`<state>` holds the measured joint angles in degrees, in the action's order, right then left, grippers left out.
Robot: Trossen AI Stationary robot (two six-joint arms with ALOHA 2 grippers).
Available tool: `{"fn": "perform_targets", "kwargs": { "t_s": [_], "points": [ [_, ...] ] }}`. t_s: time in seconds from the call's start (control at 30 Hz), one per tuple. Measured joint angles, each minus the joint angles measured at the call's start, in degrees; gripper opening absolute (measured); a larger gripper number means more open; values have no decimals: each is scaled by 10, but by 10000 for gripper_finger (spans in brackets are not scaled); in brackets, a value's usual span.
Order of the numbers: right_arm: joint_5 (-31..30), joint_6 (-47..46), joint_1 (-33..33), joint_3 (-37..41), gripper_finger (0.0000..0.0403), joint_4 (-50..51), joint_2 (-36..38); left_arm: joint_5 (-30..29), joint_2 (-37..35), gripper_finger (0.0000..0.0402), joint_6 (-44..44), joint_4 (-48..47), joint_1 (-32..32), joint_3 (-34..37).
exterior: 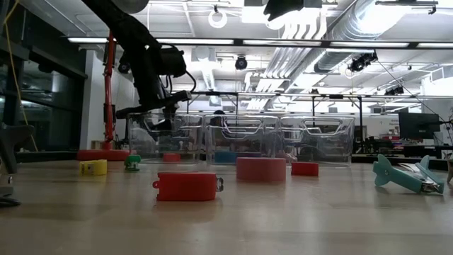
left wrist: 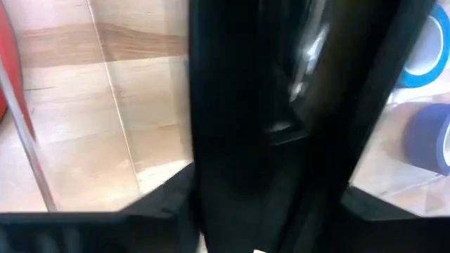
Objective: Pick and place Stapler, Stapler remover, tape
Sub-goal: Put the black stapler into the left transparent bin, then put the green stapler into the left transparent bin
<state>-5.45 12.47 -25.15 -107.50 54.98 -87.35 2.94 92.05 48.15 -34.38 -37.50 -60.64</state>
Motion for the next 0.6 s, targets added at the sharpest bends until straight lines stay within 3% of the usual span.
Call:
{"fn": "perform_targets", "kwargs": {
  "t_s": [0.13,0.23,0.37,0.6],
  "points": [
    [0,0,0,0,240,9,0,-5,0,300,-2,1,0,0],
    [0,0,0,0,239,19,0,-7,0,328,-3,1,0,0],
    [0,0,0,0,240,30,0,-6,0,323,-3,1,0,0],
    [0,-10,0,0,240,35,0,19,-10,280,-39,-30,0,-40]
  ]
}}
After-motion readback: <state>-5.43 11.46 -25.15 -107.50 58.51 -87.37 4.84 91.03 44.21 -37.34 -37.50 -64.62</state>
